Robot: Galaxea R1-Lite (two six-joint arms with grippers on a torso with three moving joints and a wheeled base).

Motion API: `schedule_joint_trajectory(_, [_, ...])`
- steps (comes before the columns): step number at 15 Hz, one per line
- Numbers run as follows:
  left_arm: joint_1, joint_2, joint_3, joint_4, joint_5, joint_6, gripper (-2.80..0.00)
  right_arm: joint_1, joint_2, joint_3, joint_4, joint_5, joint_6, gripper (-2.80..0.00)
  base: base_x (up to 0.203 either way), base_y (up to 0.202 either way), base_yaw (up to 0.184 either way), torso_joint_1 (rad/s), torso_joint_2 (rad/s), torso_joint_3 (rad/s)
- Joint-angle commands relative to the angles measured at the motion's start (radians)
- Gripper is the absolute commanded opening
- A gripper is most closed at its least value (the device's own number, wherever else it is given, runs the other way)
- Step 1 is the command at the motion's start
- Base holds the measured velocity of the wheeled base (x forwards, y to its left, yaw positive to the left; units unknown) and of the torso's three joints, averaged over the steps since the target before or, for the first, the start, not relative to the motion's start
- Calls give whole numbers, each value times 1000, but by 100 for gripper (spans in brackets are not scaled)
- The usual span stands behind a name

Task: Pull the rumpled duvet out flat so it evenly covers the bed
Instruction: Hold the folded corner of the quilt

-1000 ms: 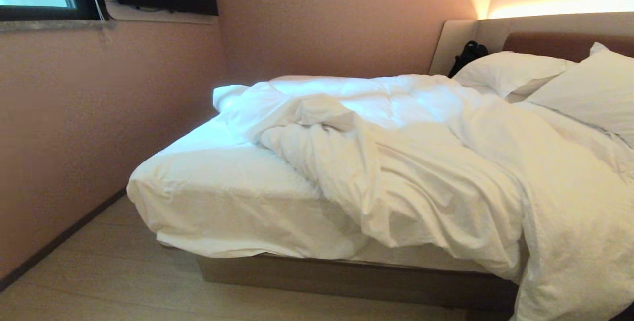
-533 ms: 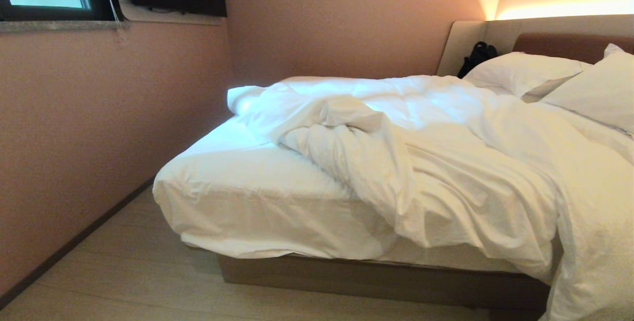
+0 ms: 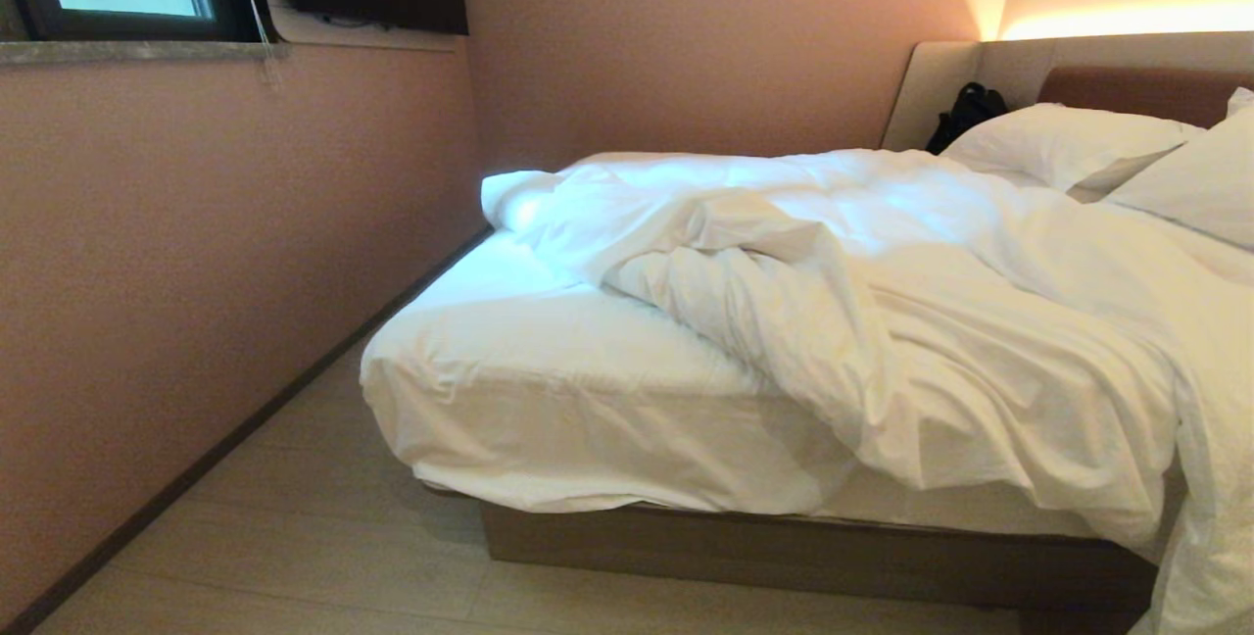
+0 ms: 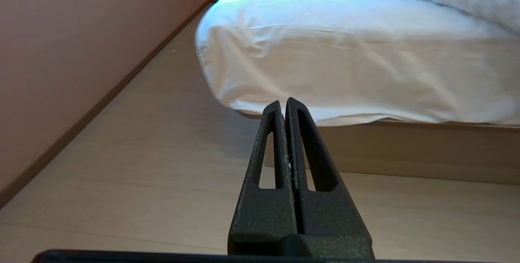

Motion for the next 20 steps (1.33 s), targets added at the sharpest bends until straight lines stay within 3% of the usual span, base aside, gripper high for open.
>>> schedule_joint_trajectory(1, [0, 1, 0, 0, 0, 0, -280, 0, 1, -1, -1, 0, 0, -280, 0, 195, 3, 6, 3, 2])
schedule_joint_trajectory(20, [0, 1, 0, 0, 0, 0, -280, 0, 1, 0, -1, 0, 0, -280, 0, 187, -1, 2, 2, 2])
